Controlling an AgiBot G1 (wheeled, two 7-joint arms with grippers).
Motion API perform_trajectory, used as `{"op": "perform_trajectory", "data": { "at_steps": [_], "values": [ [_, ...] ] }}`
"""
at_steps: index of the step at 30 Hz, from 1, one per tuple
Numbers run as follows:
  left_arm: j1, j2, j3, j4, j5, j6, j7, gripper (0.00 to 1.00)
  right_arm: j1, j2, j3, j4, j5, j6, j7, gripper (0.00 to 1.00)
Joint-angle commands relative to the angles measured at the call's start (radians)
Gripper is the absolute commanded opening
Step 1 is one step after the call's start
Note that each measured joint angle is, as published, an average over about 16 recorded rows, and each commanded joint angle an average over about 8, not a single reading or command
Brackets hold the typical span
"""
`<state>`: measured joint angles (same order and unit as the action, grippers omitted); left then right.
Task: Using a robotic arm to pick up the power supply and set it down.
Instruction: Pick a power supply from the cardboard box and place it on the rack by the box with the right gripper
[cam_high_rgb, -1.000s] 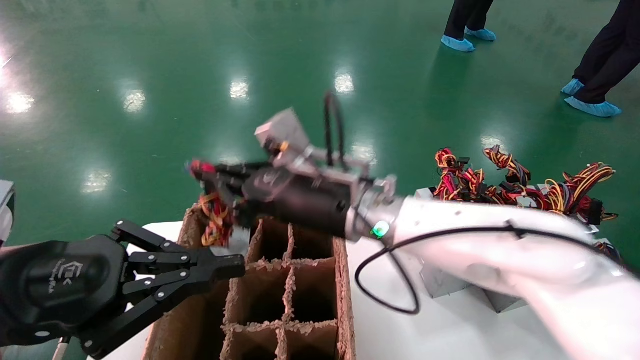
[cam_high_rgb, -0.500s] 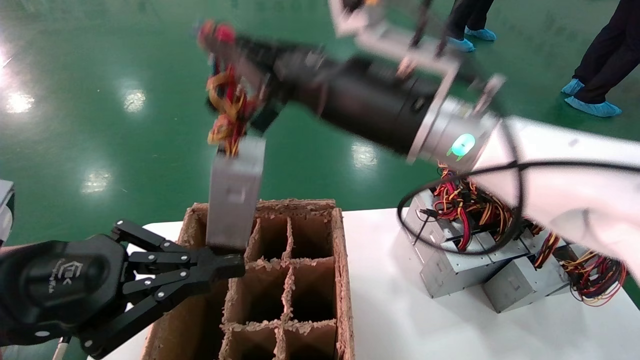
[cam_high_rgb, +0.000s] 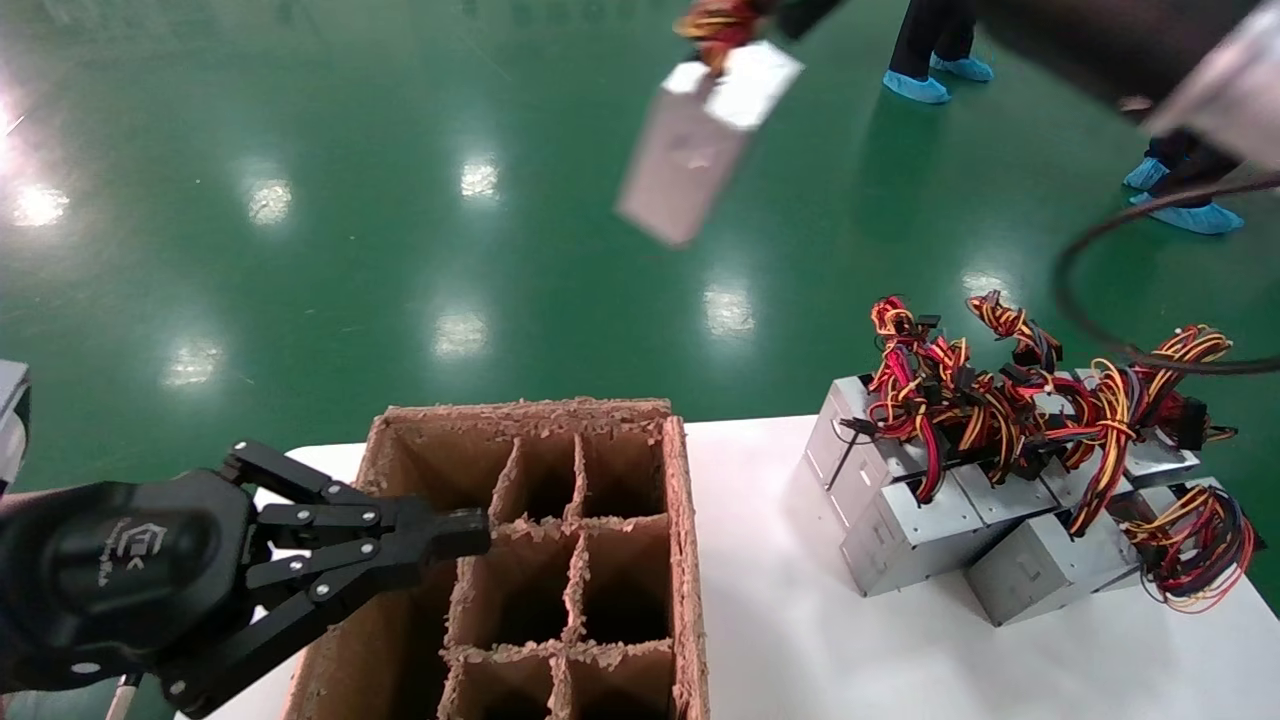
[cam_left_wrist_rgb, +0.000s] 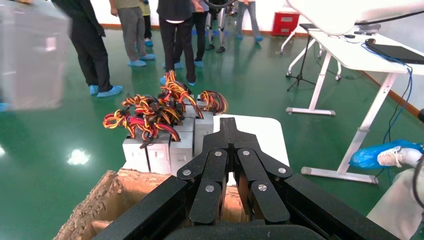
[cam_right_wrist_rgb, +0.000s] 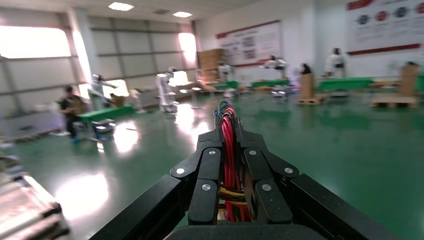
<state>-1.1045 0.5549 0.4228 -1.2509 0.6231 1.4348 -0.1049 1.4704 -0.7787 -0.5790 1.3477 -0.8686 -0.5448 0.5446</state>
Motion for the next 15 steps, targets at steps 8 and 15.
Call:
{"op": "perform_trajectory", "data": {
  "at_steps": [8,15],
  "values": [
    [0.000,0.000,0.000,0.000,0.000,0.000,0.000,0.00,-0.040,0.224,0.036,0.009,0.006,-0.032,0.037,0.00],
    [0.000,0.000,0.000,0.000,0.000,0.000,0.000,0.00,-0.109,0.399,0.081,0.010,0.069,-0.110,0.041,0.00]
  ]
}}
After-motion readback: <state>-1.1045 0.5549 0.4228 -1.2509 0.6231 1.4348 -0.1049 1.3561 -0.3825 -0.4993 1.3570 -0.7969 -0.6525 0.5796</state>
